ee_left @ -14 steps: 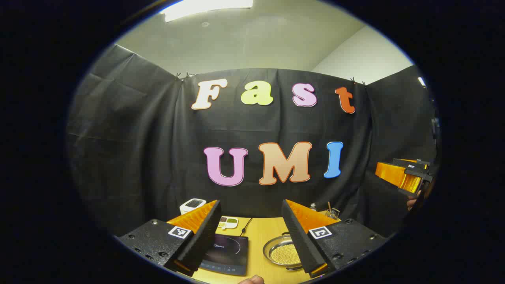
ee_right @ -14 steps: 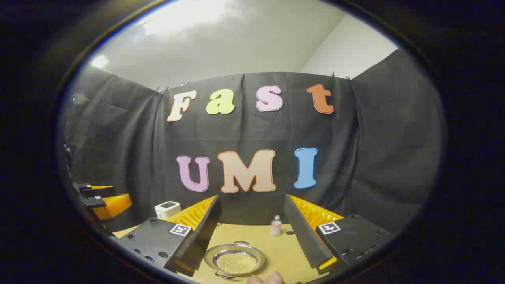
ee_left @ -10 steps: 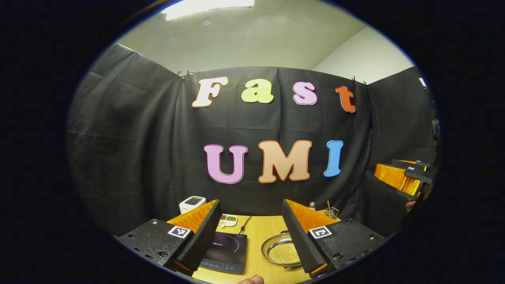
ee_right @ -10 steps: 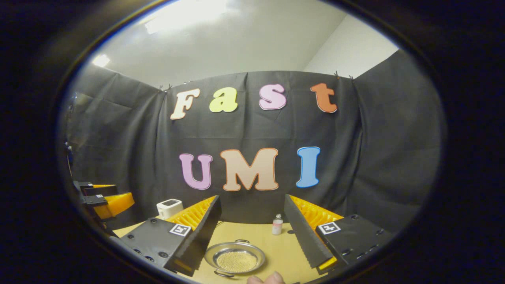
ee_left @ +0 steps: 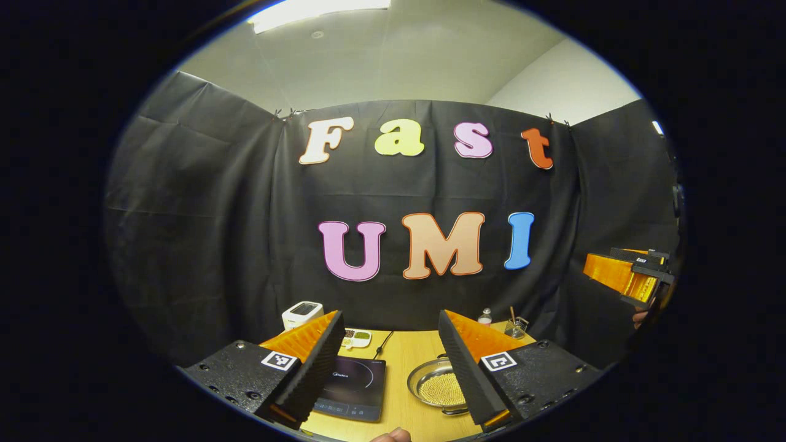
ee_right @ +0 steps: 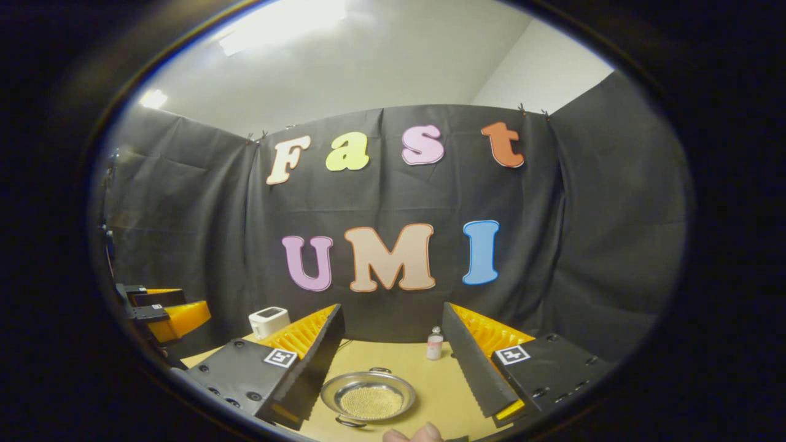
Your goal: First push the handle of the pot to place it horizontally, then grasp the pot with both hands and set it on the induction cooktop.
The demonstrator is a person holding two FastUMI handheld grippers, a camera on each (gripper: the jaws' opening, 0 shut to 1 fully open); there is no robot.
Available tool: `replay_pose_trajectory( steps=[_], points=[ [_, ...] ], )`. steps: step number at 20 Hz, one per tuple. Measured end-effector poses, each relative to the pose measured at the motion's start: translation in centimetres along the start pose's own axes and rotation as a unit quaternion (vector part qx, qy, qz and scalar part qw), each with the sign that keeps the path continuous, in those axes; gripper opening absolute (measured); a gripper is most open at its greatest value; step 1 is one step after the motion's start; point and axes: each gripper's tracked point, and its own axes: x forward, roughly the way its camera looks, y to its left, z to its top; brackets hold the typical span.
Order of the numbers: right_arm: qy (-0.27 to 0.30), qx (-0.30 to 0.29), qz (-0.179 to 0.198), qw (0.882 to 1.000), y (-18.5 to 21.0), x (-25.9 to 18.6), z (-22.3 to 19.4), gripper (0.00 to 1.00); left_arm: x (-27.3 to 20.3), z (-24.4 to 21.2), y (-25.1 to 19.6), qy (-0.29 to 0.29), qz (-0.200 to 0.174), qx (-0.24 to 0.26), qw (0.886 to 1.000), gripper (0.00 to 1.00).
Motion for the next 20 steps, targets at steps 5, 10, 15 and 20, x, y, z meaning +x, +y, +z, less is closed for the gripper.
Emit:
replay_pose_trajectory(
  steps=[5,10,15,20],
  points=[
    [0.009,0.003,0.006,1.000,0.5,0.5,-0.9,0.96,0.3,-0.4,0.2,0.002,0.002,0.001,1.000,0.89],
    [0.021,0.009,0.009,1.000,1.9,1.3,-2.0,0.96,0.8,-0.7,1.2,0.002,0.000,0.004,1.000,0.89],
    [0.048,0.000,0.006,0.999,4.0,2.1,-4.5,0.96,1.5,-1.5,2.6,0.007,-0.013,0.000,1.000,0.93],
    [0.078,-0.016,0.001,0.997,5.7,2.9,-6.9,0.60,2.6,-3.0,3.9,0.021,-0.026,-0.009,0.999,0.93]
  ],
)
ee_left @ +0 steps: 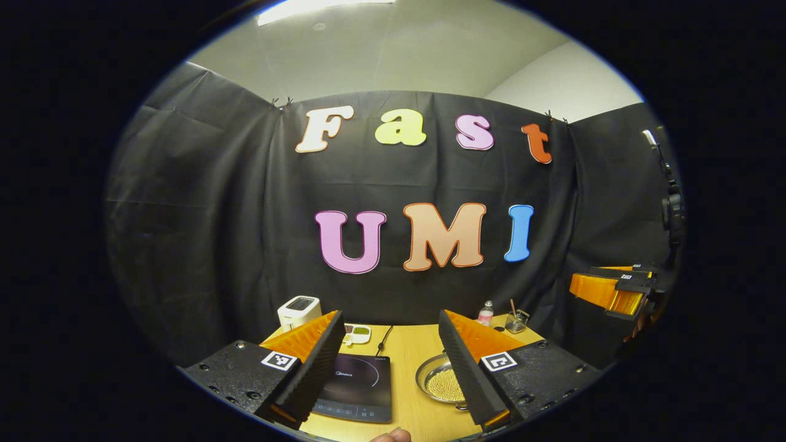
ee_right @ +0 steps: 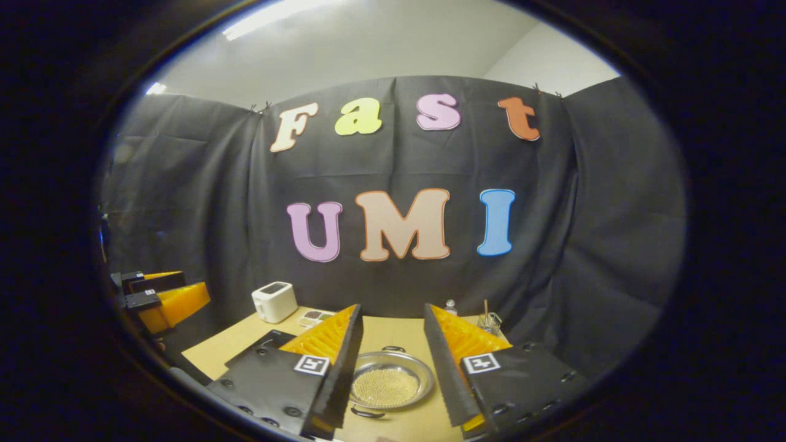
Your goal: First push the handle of the pot to place it horizontally, then grasp the pot with both hands and set it on the induction cooktop.
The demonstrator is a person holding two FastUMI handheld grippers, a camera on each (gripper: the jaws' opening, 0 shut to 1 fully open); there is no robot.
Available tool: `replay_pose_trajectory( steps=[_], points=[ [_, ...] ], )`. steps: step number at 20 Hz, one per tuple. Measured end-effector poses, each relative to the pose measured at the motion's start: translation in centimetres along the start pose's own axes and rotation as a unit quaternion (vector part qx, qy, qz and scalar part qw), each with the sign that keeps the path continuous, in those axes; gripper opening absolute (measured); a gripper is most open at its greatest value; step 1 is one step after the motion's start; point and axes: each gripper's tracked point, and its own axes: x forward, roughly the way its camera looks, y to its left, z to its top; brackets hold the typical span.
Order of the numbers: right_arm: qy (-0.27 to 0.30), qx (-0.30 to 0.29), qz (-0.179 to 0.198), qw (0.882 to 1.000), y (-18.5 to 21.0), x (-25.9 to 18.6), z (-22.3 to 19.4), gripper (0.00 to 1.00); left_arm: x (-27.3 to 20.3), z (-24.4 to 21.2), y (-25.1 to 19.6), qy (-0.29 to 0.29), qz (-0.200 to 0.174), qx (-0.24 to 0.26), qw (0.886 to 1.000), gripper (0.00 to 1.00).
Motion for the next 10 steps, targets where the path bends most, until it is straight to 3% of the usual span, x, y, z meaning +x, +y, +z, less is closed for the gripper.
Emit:
replay_pose_trajectory(
  steps=[1,2,4,5,6,8,9,10],
  points=[
    [0.004,-0.002,0.000,1.000,0.1,0.4,-0.3,0.50,0.4,-0.1,0.3,0.002,0.003,-0.001,1.000,0.89],
    [0.007,-0.005,-0.001,1.000,0.1,0.9,-0.7,0.49,0.8,-0.2,0.6,0.002,0.006,-0.004,1.000,0.93],
    [0.025,0.005,0.020,0.999,0.8,2.5,-2.0,0.19,2.1,-0.8,0.6,0.004,0.013,-0.010,1.000,0.89],
    [0.038,0.016,0.034,0.999,1.1,3.2,-2.9,0.08,2.9,-1.0,0.6,0.007,0.019,-0.010,1.000,0.94],
    [0.050,0.021,0.039,0.998,0.9,3.8,-3.5,0.11,3.5,-1.4,0.6,0.016,0.027,-0.009,0.999,0.93],
    [0.063,0.039,0.045,0.996,-0.3,5.0,-3.7,0.00,4.8,-0.9,-0.3,0.012,0.026,-0.006,1.000,0.94],
    [0.072,0.051,0.061,0.994,0.0,5.8,-5.1,0.03,5.4,-0.4,-0.6,0.011,0.028,0.002,1.000,0.89],
    [0.080,0.057,0.073,0.992,0.1,6.3,-5.2,0.00,5.9,-0.4,-0.5,0.009,0.034,0.009,0.999,0.93]
  ],
)
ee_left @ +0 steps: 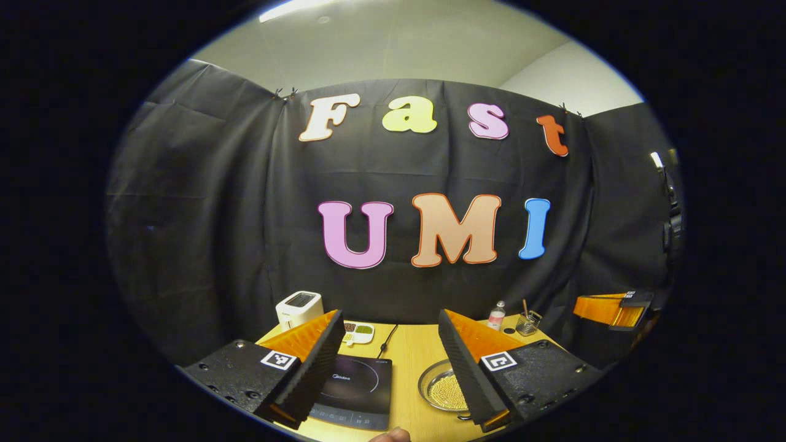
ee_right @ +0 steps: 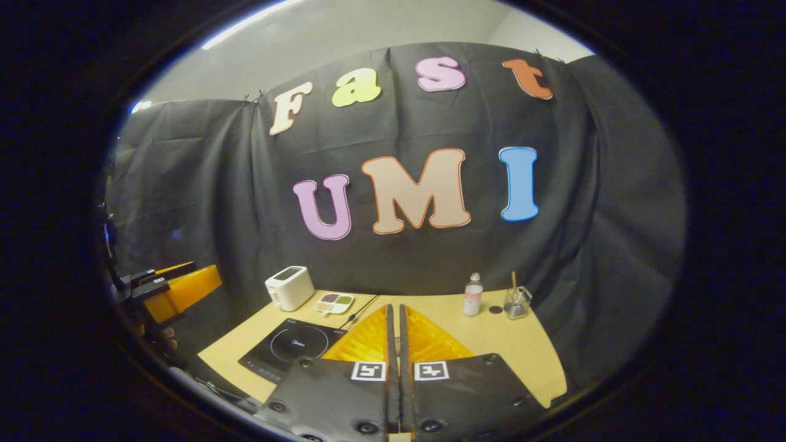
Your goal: First push the handle of the pot to place it horizontally, then grasp the pot with both hands and set it on the induction cooktop.
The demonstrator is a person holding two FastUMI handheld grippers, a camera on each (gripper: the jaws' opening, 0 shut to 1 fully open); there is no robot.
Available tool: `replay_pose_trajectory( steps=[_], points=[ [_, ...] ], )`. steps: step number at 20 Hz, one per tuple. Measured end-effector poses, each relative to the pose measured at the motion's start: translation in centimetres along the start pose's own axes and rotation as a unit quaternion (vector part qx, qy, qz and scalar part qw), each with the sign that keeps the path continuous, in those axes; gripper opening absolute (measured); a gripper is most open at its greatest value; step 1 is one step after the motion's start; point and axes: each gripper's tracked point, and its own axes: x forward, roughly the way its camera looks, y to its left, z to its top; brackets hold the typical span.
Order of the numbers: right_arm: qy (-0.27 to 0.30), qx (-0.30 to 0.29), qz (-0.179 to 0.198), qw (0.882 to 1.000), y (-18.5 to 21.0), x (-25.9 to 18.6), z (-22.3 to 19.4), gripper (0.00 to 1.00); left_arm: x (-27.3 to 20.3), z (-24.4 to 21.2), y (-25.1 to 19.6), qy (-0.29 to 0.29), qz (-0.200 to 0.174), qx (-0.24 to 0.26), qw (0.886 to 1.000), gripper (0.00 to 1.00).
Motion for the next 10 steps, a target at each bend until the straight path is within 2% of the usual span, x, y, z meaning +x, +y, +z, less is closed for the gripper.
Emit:
replay_pose_trajectory(
  steps=[2,3,4,5,6,7,9,10],
  points=[
    [0.015,0.005,0.016,1.000,-1.1,1.6,-1.1,0.02,1.1,0.2,-0.8,0.004,0.007,-0.001,1.000,0.93],
    [0.019,0.008,0.025,0.999,-1.2,2.0,-1.5,0.03,1.4,0.1,-1.2,0.005,0.008,-0.003,1.000,0.89],
    [0.023,0.010,0.033,0.999,-1.4,2.5,-1.9,0.02,2.0,0.1,-1.5,0.006,0.012,-0.001,1.000,0.94],
    [0.030,0.013,0.039,0.999,-1.6,3.0,-2.7,0.02,2.5,0.0,-1.4,0.007,0.017,0.003,1.000,0.89],
    [0.037,0.021,0.041,0.998,-1.9,3.3,-3.2,0.00,2.9,-0.2,-1.6,0.009,0.019,0.004,1.000,0.89],
    [0.044,0.030,0.042,0.998,-2.0,3.6,-3.7,0.02,3.2,-0.3,-1.8,0.010,0.017,0.004,1.000,0.94],
    [0.057,0.044,0.040,0.997,-2.3,4.3,-4.7,0.03,4.1,-0.6,-2.0,0.014,0.009,0.005,1.000,0.94],
    [0.063,0.042,0.037,0.996,-2.4,4.8,-5.2,0.00,4.9,-0.9,-1.9,0.014,0.006,0.007,1.000,0.94]
  ],
)
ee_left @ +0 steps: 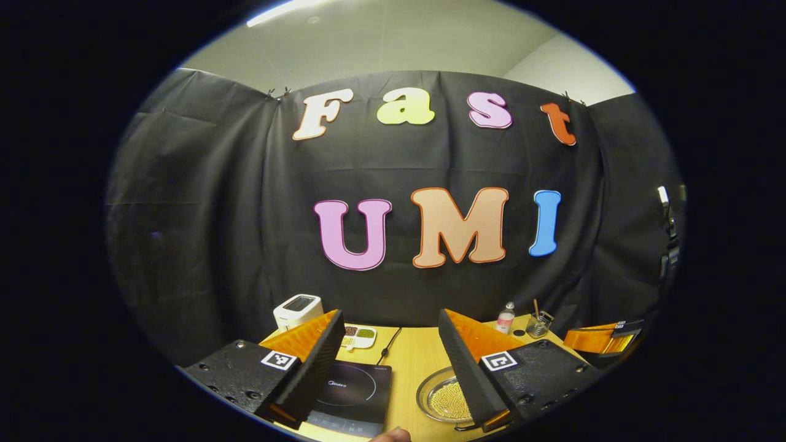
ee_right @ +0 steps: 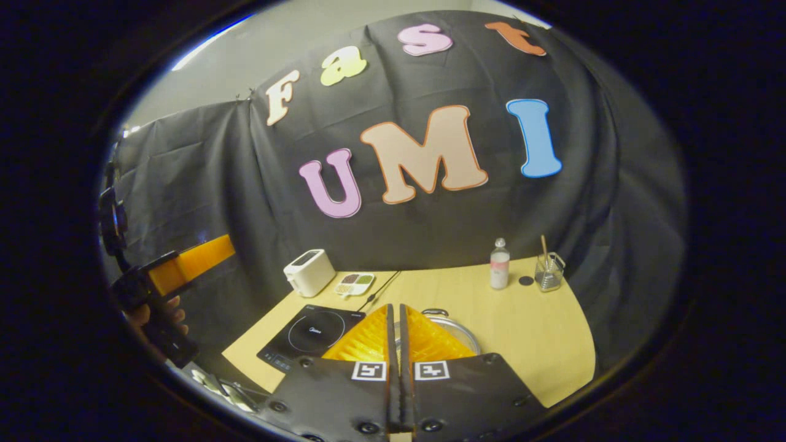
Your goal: First push the handle of the pot to place it horizontally, then grasp the pot with both hands and set it on the induction cooktop.
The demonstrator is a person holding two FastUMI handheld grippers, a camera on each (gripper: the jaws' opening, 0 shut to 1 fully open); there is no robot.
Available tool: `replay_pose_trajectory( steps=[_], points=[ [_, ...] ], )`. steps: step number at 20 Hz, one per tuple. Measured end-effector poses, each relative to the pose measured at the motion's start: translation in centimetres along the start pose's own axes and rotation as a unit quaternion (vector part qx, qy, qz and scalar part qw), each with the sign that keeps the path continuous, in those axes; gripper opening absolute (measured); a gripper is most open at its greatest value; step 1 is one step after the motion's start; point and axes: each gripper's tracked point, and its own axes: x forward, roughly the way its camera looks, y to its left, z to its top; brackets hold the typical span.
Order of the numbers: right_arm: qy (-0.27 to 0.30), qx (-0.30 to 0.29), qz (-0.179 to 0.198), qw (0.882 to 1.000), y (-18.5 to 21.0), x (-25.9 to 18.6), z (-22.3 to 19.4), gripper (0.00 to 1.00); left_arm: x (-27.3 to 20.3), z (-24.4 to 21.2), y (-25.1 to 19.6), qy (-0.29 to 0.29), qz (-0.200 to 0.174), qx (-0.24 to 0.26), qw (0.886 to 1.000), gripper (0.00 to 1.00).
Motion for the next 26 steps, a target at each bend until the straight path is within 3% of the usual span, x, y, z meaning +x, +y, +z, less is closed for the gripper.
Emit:
replay_pose_trajectory(
  steps=[3,4,5,8,9,10,15,25,26],
  points=[
    [0.025,0.004,-0.020,0.999,-0.3,1.7,-1.7,0.02,2.5,-1.2,0.5,0.014,-0.015,-0.007,1.000,0.93],
    [0.033,0.006,-0.026,0.999,-0.1,2.3,-2.3,0.03,3.1,-1.4,0.6,0.014,-0.023,-0.012,1.000,0.89],
    [0.046,0.005,-0.035,0.998,0.0,2.8,-3.4,0.03,3.9,-1.6,0.9,0.015,-0.030,-0.014,0.999,0.93],
    [0.084,0.017,-0.055,0.995,0.8,4.4,-6.3,0.03,6.4,-2.7,1.7,0.022,-0.054,-0.015,0.998,0.94],
    [0.096,0.021,-0.061,0.993,1.2,4.9,-7.4,0.03,7.2,-3.1,2.0,0.023,-0.064,-0.015,0.998,0.89],
    [0.109,0.023,-0.069,0.991,1.6,5.3,-8.4,0.00,7.9,-3.7,2.2,0.026,-0.074,-0.016,0.997,0.93],
    [0.168,0.036,-0.105,0.980,2.9,6.8,-13.7,0.03,11.2,-6.2,2.9,0.038,-0.115,-0.033,0.992,0.94],
    [0.298,0.052,-0.114,0.946,5.2,7.9,-23.7,0.00,13.7,-9.4,6.7,0.059,-0.122,-0.035,0.990,0.94],
    [0.306,0.054,-0.114,0.944,5.3,8.0,-24.2,0.03,13.9,-9.4,7.0,0.058,-0.120,-0.035,0.990,0.94]
  ],
)
